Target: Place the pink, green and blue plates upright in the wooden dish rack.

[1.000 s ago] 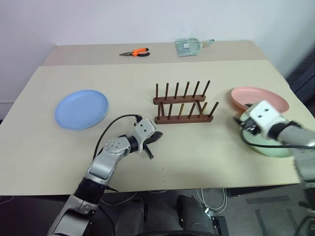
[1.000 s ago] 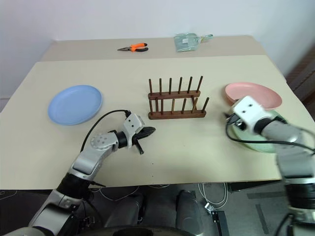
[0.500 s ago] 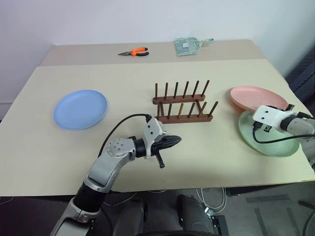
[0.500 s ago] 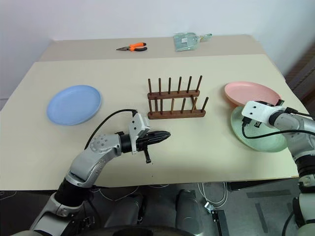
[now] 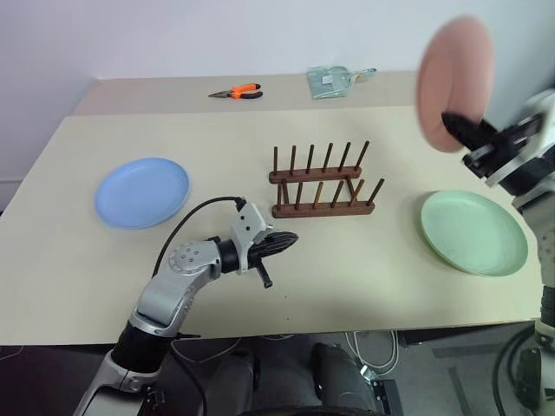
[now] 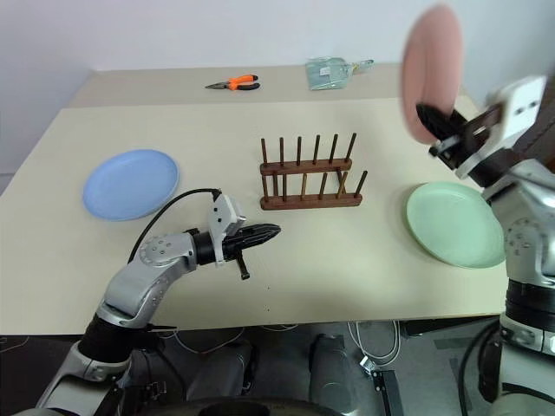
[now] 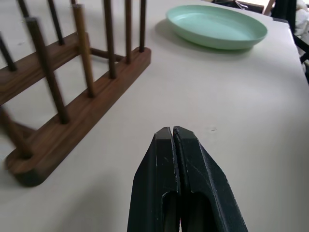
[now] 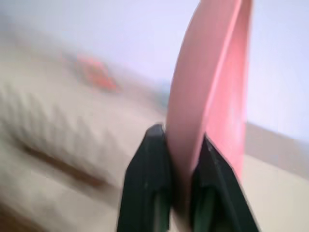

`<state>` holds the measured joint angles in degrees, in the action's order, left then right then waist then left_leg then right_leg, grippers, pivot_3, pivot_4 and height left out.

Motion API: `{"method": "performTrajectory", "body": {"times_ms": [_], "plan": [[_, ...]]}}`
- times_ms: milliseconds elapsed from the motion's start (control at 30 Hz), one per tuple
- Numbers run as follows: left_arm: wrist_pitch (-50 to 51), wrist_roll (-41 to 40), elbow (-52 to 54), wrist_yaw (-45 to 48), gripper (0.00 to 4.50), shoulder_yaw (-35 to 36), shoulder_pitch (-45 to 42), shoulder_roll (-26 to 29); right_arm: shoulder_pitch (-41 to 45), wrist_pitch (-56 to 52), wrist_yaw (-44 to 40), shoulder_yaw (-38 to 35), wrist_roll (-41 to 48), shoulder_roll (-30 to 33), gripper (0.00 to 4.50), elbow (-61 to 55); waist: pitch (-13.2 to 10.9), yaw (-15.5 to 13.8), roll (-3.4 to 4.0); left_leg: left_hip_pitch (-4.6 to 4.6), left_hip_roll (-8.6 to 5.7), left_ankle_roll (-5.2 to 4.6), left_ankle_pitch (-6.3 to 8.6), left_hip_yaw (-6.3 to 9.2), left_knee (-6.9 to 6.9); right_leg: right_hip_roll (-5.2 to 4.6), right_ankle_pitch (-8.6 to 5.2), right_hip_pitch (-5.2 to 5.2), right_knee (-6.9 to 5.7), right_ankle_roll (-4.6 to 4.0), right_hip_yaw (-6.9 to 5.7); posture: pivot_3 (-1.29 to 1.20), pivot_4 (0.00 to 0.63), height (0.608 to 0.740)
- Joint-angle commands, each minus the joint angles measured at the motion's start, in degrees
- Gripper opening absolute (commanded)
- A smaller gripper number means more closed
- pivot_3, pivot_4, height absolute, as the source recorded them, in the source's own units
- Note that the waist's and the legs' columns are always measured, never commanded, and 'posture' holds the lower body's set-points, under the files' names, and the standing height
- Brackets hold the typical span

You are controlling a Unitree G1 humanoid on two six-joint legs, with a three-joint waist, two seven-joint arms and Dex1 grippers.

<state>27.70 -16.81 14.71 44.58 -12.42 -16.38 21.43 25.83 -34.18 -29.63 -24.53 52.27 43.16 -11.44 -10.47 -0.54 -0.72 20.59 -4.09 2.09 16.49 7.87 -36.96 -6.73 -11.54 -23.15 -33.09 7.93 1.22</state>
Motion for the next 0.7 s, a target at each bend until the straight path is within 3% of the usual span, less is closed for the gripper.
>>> {"method": "performTrajectory", "body": {"times_ms": [33, 167, 467, 500, 600, 700], "plan": [[-1.6, -1.1, 0.7, 0.7, 0.00, 1.4, -1.0, 0.3, 0.6, -10.0, 7.3, -2.7, 12.9, -1.5, 0.03, -4.3, 0.0, -0.3, -0.07, 0.01, 0.00, 0.00, 0.00, -0.01, -0.01, -0.01, 0.00, 0.00, 0.01, 0.00, 0.00, 0.00, 0.150, 0.740], [-1.7, -1.3, 1.1, 0.6, 0.00, 1.6, -0.7, 0.4, 0.6, -13.7, 13.3, -2.7, 17.5, -3.5, 0.03, -4.9, 0.0, -0.3, -0.07, 0.28, -0.02, 0.00, 0.00, -0.06, -0.09, -0.09, -0.01, -0.13, 0.08, -0.01, -0.07, 0.00, 0.150, 0.740], [-1.9, -1.1, 2.1, 0.3, 0.00, 1.3, 0.2, 0.5, 2.2, -17.0, 20.2, 1.0, 15.8, -6.1, 0.03, -2.1, 0.0, -0.2, -0.05, 0.60, -0.08, -0.01, -0.02, -0.15, -0.11, -0.02, 0.19, -0.49, 0.02, -0.23, -0.12, 0.00, 0.150, 0.740], [-2.0, -1.0, 2.0, 0.2, 0.00, 1.3, 0.1, 0.5, 2.7, -17.3, 20.8, 1.0, 16.4, -6.4, 0.82, -1.8, 0.0, -0.2, -0.04, 0.60, -0.08, -0.01, -0.02, -0.15, -0.15, -0.02, 0.20, -0.48, 0.02, -0.25, -0.13, 0.00, 0.150, 0.740], [-2.2, -0.8, 2.0, 0.2, 0.00, 1.1, 0.2, 0.6, 3.3, -16.0, 20.1, 2.0, 12.9, -5.5, 2.09, -3.1, 0.0, -0.2, -0.03, 0.60, -0.08, -0.01, -0.02, -0.17, -0.15, -0.02, 0.20, -0.49, 0.02, -0.25, -0.13, 0.00, 0.150, 0.740], [-2.3, -0.5, 2.0, 0.4, 0.00, 0.5, 0.4, 0.6, 3.2, -7.7, 19.0, 0.0, 3.6, -3.7, 3.58, -2.3, 0.0, -0.3, -0.03, 0.61, -0.08, -0.01, -0.02, -0.17, -0.13, 0.01, 0.20, -0.50, 0.03, -0.24, -0.14, 0.00, 0.150, 0.740]]}}
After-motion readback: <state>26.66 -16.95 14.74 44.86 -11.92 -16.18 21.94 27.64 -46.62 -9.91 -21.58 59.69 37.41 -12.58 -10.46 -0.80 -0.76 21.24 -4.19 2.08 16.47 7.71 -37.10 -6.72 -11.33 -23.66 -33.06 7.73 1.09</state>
